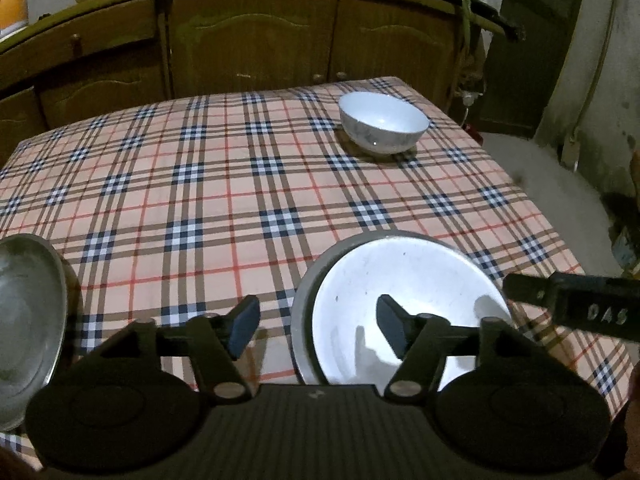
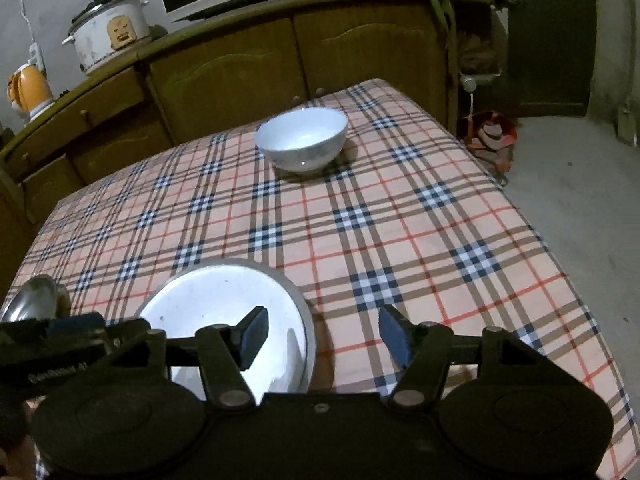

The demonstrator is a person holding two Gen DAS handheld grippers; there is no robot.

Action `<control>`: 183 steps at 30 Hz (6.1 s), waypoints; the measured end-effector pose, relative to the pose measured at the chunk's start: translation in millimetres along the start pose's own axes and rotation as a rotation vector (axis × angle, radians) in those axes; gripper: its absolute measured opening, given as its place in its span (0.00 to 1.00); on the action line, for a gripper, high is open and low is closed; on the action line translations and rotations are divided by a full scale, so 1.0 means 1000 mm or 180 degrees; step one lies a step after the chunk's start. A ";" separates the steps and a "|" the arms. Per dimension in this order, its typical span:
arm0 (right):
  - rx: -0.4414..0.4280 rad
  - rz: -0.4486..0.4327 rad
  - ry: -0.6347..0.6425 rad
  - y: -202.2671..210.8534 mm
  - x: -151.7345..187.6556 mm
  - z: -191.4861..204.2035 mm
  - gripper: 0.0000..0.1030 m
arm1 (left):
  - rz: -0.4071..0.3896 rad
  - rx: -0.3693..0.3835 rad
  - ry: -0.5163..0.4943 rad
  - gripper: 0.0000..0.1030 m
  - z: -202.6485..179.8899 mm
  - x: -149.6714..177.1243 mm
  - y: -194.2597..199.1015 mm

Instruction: Organize plates and bowls

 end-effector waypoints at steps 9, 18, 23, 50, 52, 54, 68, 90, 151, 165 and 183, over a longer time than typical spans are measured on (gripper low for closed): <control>-0.0052 -0.0166 -0.0013 0.008 -0.007 0.002 0.73 | -0.0045 -0.0019 0.0047 0.77 -0.001 -0.012 0.003; -0.0074 -0.0268 -0.0037 0.012 -0.018 -0.004 0.73 | -0.0115 -0.0011 0.0081 0.79 -0.006 -0.030 0.006; -0.0077 -0.0344 -0.0002 0.015 -0.026 -0.005 0.73 | -0.0150 -0.0007 0.0037 0.80 -0.013 -0.037 0.008; -0.0118 -0.0489 -0.0051 0.003 -0.048 -0.025 0.76 | -0.0162 -0.0095 -0.0292 0.85 -0.046 -0.054 -0.012; -0.0119 -0.0493 -0.0061 0.001 -0.050 -0.028 0.76 | -0.0151 -0.0109 -0.0318 0.85 -0.049 -0.055 -0.015; -0.0125 -0.0499 -0.0071 -0.002 -0.052 -0.031 0.76 | -0.0151 -0.0128 -0.0351 0.86 -0.051 -0.057 -0.019; -0.0121 -0.0577 -0.0162 -0.028 -0.076 -0.056 0.77 | -0.0130 -0.0196 -0.0457 0.86 -0.065 -0.079 -0.052; -0.0211 -0.0451 -0.0398 -0.146 -0.152 -0.087 0.77 | -0.0092 -0.0070 -0.0267 0.86 -0.064 -0.163 -0.167; -0.0206 -0.0828 -0.0397 -0.025 -0.140 -0.057 0.29 | -0.0500 0.0562 -0.0403 0.28 -0.110 -0.144 -0.044; -0.0218 -0.0923 -0.0374 0.009 -0.127 -0.046 0.29 | -0.0618 0.0562 -0.0409 0.27 -0.108 -0.131 -0.013; -0.0212 -0.0984 -0.0340 0.029 -0.120 -0.035 0.29 | -0.0726 0.0558 -0.0430 0.27 -0.103 -0.115 0.008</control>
Point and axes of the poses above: each gripper's, at about its wrist camera, not at the fingertips, and y roughly against the way its jaws point, z to its left, x to its underside, the point moved 1 cm from there along -y, roughly the way its jaws point, and after that the axes turned 11 degrees about y, right-handed, at the moved point
